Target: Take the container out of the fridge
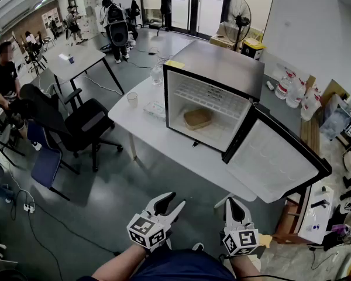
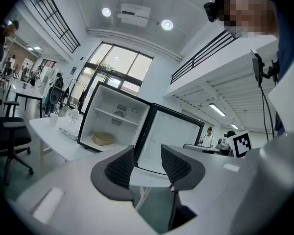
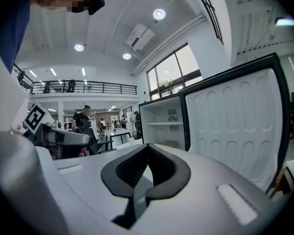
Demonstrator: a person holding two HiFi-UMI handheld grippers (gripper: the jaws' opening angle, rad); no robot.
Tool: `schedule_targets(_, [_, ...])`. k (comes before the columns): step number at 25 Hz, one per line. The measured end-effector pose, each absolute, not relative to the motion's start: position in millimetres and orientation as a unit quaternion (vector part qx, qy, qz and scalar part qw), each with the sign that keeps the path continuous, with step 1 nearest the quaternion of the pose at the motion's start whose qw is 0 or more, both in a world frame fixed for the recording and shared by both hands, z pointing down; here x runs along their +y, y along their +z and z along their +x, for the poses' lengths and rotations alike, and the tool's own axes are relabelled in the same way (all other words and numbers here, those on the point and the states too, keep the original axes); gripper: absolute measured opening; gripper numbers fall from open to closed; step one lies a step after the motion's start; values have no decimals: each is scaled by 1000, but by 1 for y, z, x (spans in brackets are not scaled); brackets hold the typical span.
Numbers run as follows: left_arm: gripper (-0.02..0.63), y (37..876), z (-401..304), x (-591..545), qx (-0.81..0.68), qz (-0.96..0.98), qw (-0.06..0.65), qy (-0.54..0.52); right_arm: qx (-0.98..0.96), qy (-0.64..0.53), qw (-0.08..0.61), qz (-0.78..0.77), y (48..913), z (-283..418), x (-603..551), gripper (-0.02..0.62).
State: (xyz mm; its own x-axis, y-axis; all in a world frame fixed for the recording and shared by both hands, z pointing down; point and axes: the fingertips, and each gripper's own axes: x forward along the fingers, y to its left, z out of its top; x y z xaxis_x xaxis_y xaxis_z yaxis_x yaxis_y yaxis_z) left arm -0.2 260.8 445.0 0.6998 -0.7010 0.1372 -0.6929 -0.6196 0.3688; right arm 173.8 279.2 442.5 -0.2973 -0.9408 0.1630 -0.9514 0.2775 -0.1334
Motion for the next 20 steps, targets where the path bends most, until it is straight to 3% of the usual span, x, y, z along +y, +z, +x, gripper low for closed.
schedule_targets(20, [178, 461, -76, 265, -364, 910, 200, -9, -782, 110, 45, 612, 453, 95, 277, 6])
